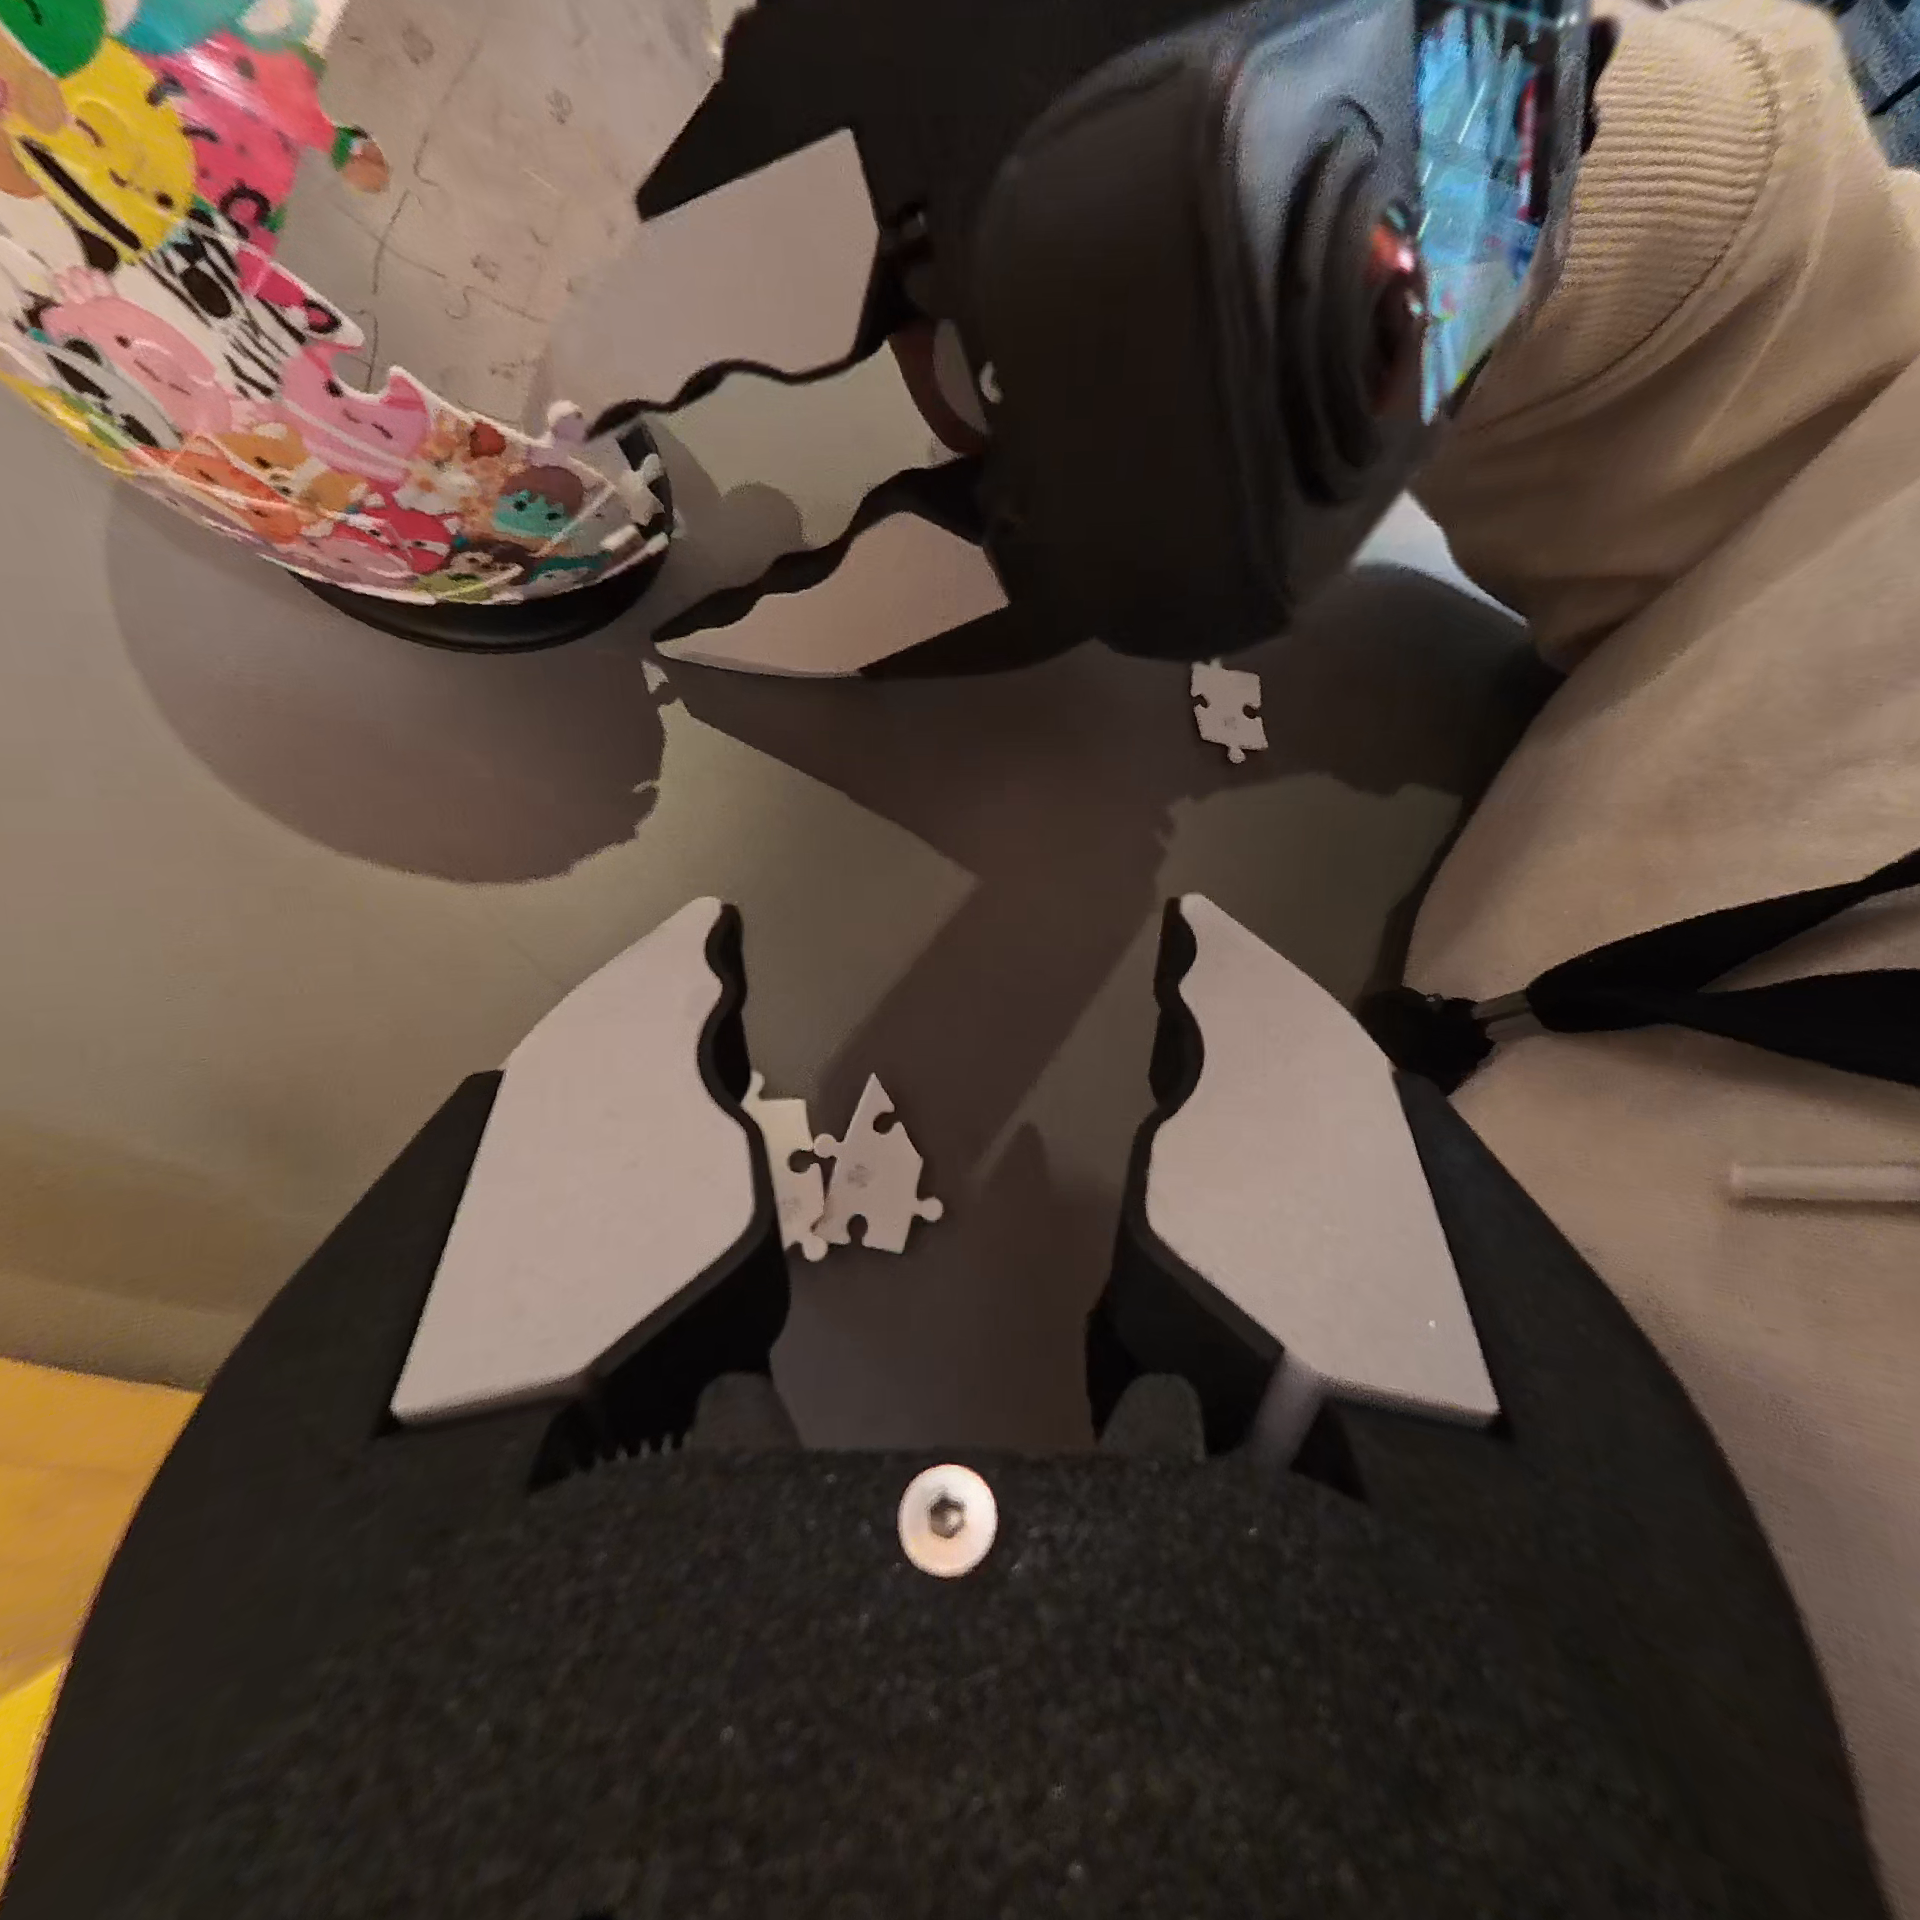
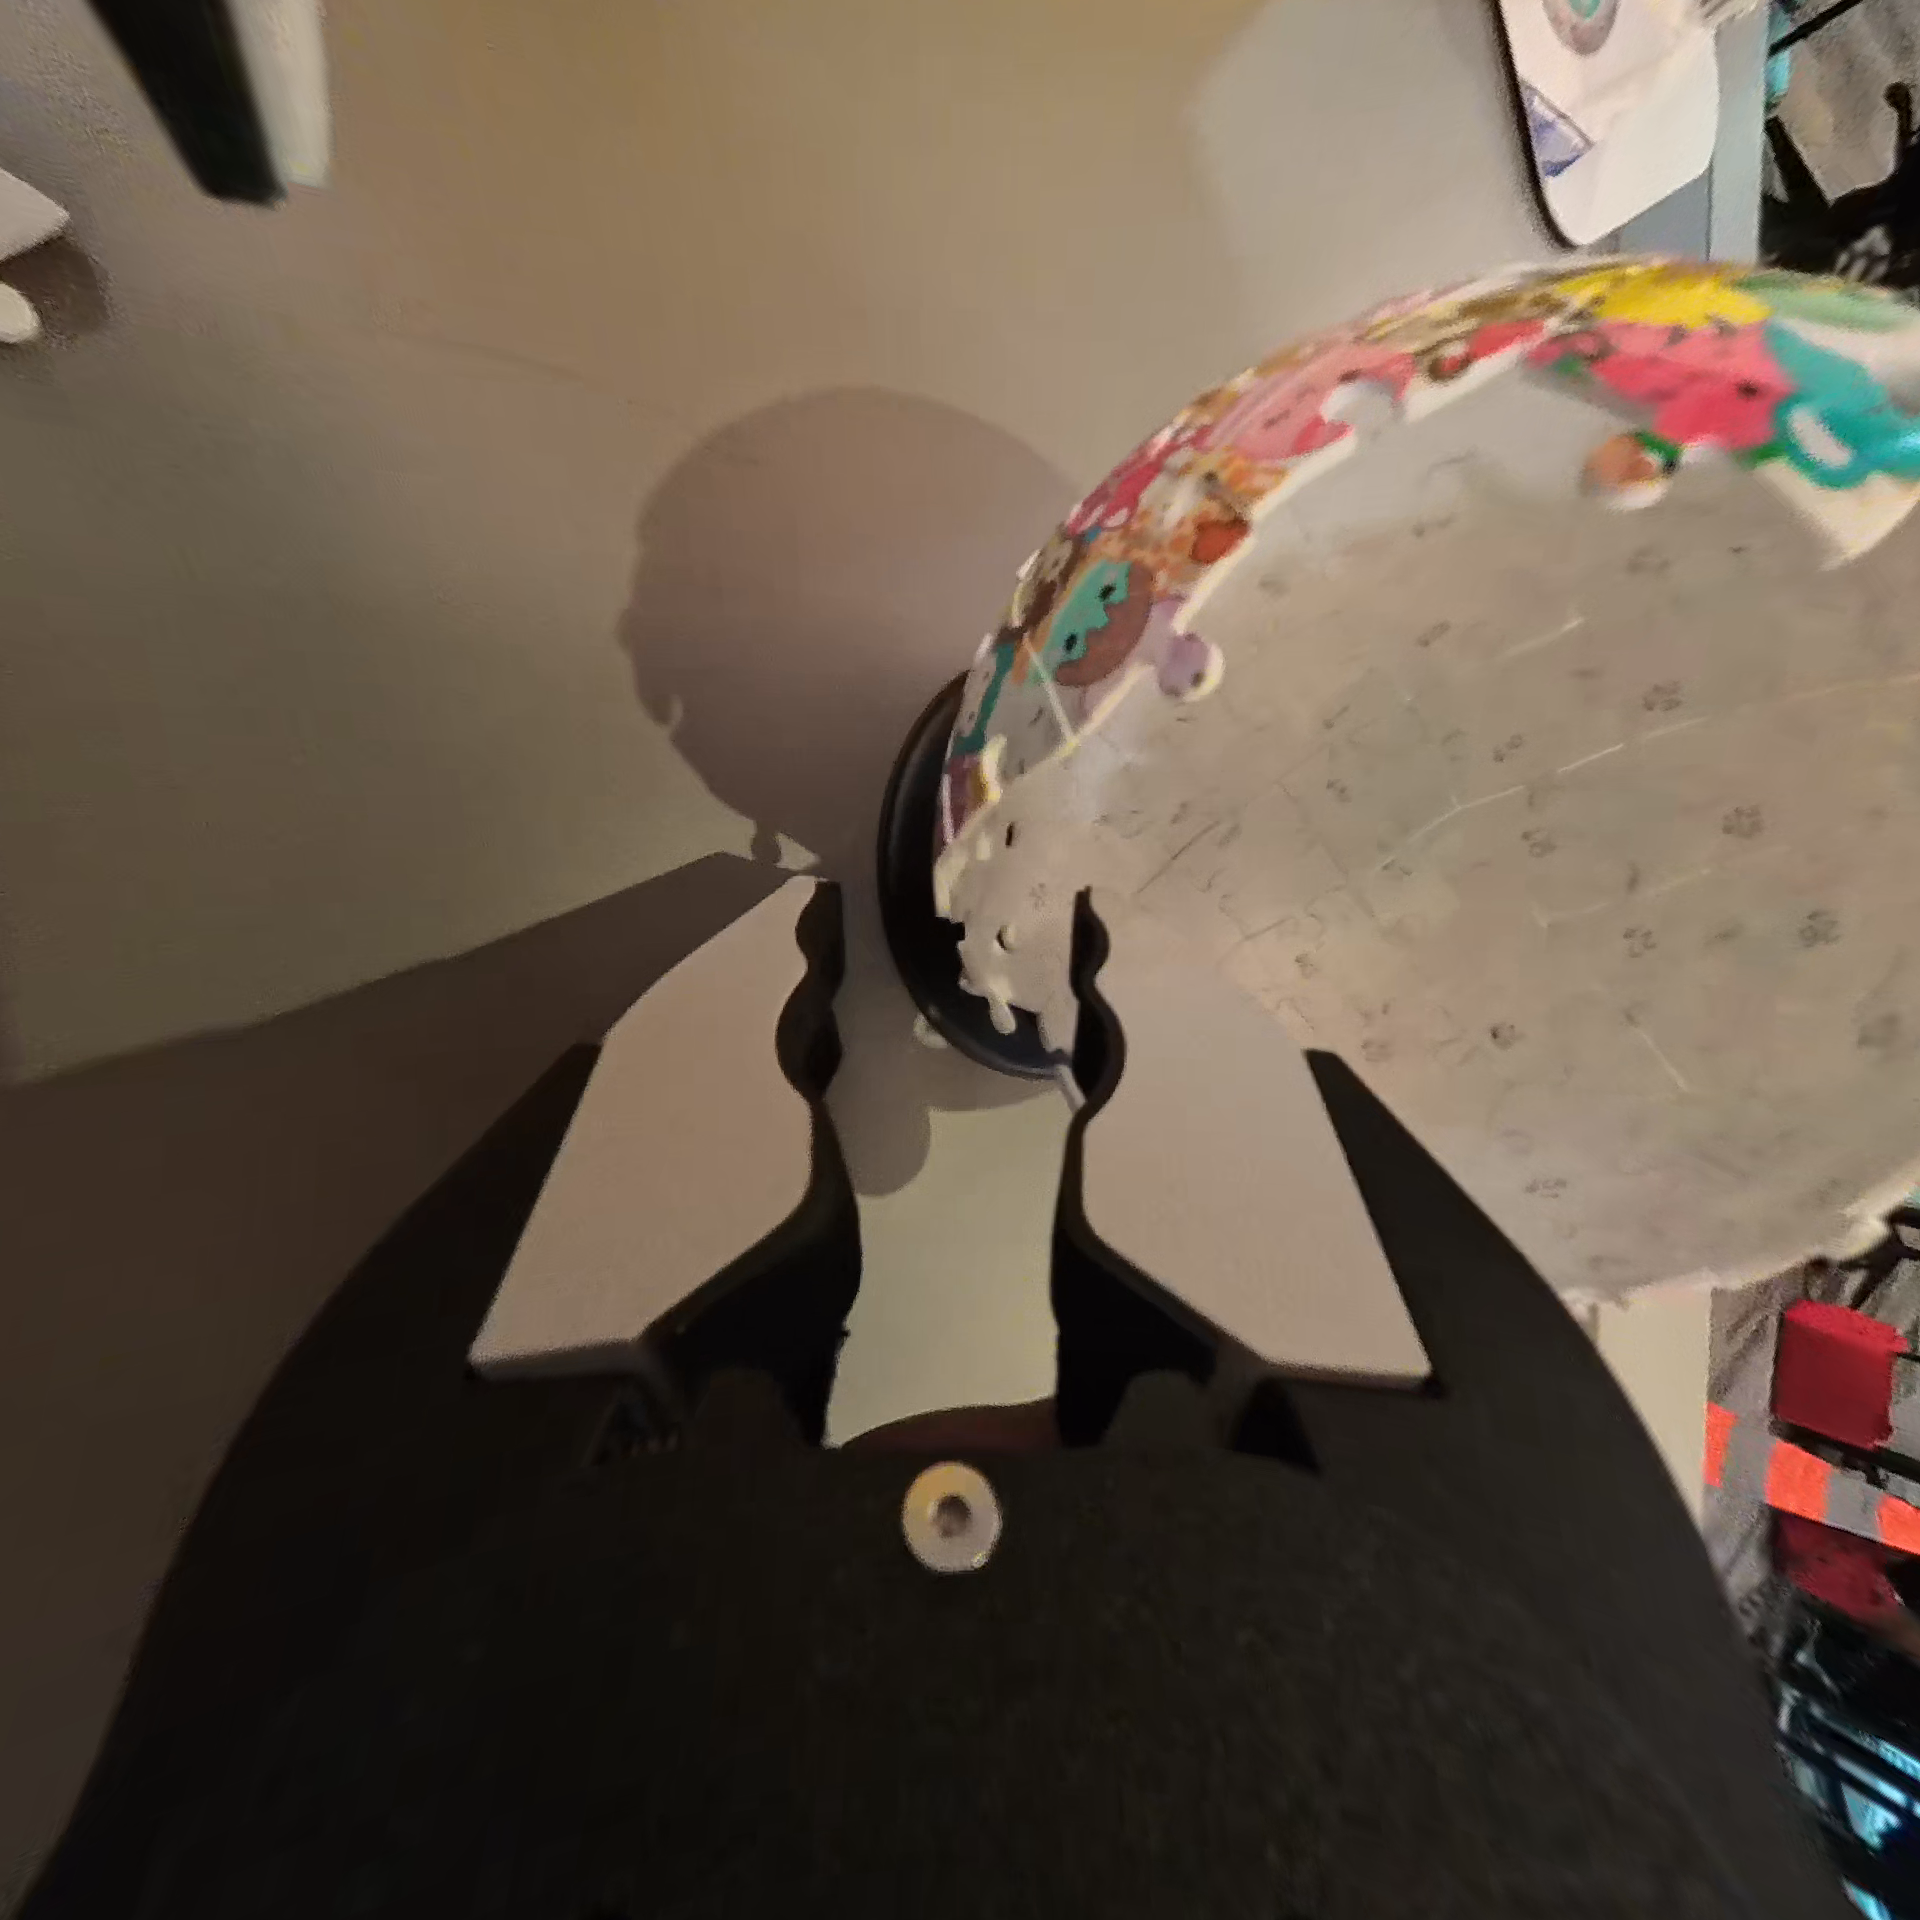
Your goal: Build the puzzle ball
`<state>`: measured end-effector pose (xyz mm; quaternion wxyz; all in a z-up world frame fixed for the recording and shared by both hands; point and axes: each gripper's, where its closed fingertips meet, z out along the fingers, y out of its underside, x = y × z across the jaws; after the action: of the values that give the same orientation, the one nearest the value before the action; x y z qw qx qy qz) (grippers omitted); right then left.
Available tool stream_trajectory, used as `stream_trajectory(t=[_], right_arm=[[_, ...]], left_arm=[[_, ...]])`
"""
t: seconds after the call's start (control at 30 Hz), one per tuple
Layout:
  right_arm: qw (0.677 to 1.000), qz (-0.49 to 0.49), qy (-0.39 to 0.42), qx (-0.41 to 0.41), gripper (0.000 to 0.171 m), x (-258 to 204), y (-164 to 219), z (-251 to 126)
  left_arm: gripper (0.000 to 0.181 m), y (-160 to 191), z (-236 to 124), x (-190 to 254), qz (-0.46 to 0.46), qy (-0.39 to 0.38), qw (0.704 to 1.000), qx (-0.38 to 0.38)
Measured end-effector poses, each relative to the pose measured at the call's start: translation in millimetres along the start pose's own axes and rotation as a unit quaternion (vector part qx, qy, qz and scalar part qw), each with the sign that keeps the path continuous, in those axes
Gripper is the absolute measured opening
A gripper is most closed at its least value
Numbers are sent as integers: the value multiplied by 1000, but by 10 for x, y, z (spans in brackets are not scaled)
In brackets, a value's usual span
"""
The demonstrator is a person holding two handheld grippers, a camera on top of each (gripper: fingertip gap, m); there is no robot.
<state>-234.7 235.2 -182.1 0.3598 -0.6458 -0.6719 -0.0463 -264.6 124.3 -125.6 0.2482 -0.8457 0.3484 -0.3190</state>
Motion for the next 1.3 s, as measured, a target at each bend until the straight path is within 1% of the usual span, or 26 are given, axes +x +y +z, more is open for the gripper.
stream_trajectory(t=[0.1,0.13,0.17,0.23,0.33,0.47,0.57,0.6,0.63,0.67,0.73,0.77,0.8,0.93,1.03,1.17,1.3], right_arm=[[1000,-12,-10,0,31,-30,-15,32],[1000,-14,-14,-5,22,-48,-3,47],[1000,-22,-7,-6,20,-36,-4,57],[1000,-22,0,-6,20,-37,-3,58],[1000,-10,-13,-17,20,-45,-2,59],[1000,1,-23,-5,20,-49,-7,56],[1000,-22,-13,-13,20,-48,-9,50],[999,-28,-16,-12,21,-60,-15,40],[999,-28,-18,-9,26,-53,-25,33],[1000,-26,-11,-8,36,-13,-36,30],[1000,-18,0,-11,51,52,-49,33],[1000,-15,1,-10,52,58,-57,42],[1000,-16,-1,-9,48,47,-70,54],[999,-19,-23,-19,21,-62,-65,86],[1000,-5,-5,-25,18,-68,-66,86],[999,9,-12,-36,18,-74,-60,84],[999,20,-6,-27,18,-77,-59,83]], left_arm=[[80,-73,37,-28,0,3,1000,8],[81,-96,39,-36,1,4,1000,10],[81,-113,38,-43,2,6,1000,12],[81,-132,27,-63,2,6,1000,16],[81,-132,1,-79,-1,8,1000,19],[80,-118,-37,-95,-4,5,1000,22],[80,-121,-64,-105,-7,1,1000,27],[80,-121,-69,-109,-8,1,1000,28],[80,-122,-71,-114,-9,0,1000,30],[80,-121,-70,-117,-11,0,999,31],[80,-112,-63,-117,-11,0,999,30],[80,-107,-60,-113,-9,0,1000,29],[80,-105,-59,-107,-8,0,1000,29],[80,-96,-64,-105,-6,2,1000,29],[80,-82,-70,-119,-7,2,1000,28],[80,-69,-83,-119,-9,4,1000,29],[80,-63,-100,-123,-8,3,1000,29]])
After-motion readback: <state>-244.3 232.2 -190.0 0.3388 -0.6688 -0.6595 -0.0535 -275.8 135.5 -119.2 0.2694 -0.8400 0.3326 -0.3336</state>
